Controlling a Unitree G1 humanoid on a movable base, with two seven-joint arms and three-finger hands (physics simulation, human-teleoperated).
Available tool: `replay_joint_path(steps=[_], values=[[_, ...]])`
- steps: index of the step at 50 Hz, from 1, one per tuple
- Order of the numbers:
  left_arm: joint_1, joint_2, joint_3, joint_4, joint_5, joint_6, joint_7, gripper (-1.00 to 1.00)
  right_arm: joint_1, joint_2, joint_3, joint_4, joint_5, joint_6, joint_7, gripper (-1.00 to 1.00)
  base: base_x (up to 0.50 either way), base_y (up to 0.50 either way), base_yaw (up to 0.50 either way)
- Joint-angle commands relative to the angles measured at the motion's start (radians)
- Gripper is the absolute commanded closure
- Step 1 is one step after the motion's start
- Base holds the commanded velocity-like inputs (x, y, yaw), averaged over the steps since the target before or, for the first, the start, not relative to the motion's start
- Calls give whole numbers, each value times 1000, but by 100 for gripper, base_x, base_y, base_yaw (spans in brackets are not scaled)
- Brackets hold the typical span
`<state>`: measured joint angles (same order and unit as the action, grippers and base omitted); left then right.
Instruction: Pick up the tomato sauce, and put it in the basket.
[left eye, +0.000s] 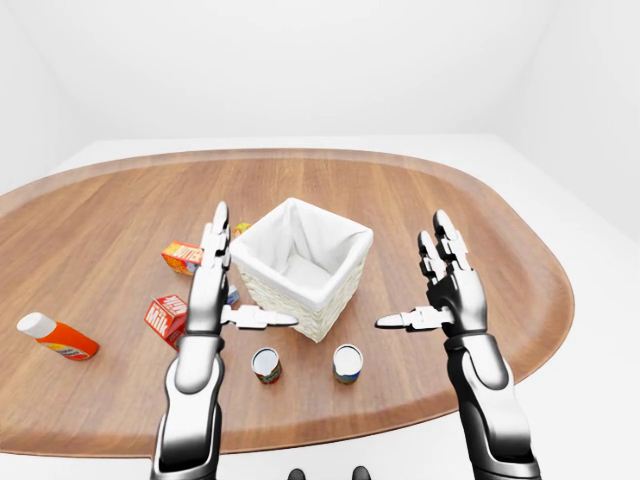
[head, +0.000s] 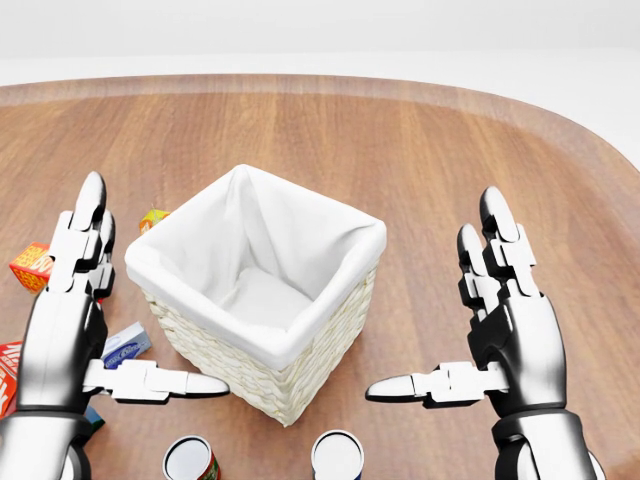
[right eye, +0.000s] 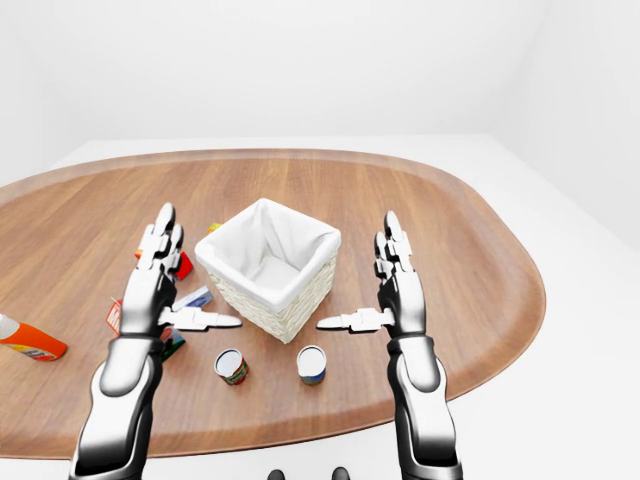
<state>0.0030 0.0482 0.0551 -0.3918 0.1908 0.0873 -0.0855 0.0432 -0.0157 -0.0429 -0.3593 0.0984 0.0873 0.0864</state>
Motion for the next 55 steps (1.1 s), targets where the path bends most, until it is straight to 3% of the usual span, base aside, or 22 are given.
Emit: replay_joint_path(steps=[1,21,55], values=[[9,8,-7,-5,113,0,-12,-100,0,0,0,-2,0,0,-1,-100,0,0,0],[40,-2,-6,-52,206,0,-35,-100,-8,-1,-4,10,3,0,-1,-100,0,0,0],[139,-12,-7,-126,283,0,-68,-100,-11,-2,-7,16,6,0,-4,-100,0,0,0]])
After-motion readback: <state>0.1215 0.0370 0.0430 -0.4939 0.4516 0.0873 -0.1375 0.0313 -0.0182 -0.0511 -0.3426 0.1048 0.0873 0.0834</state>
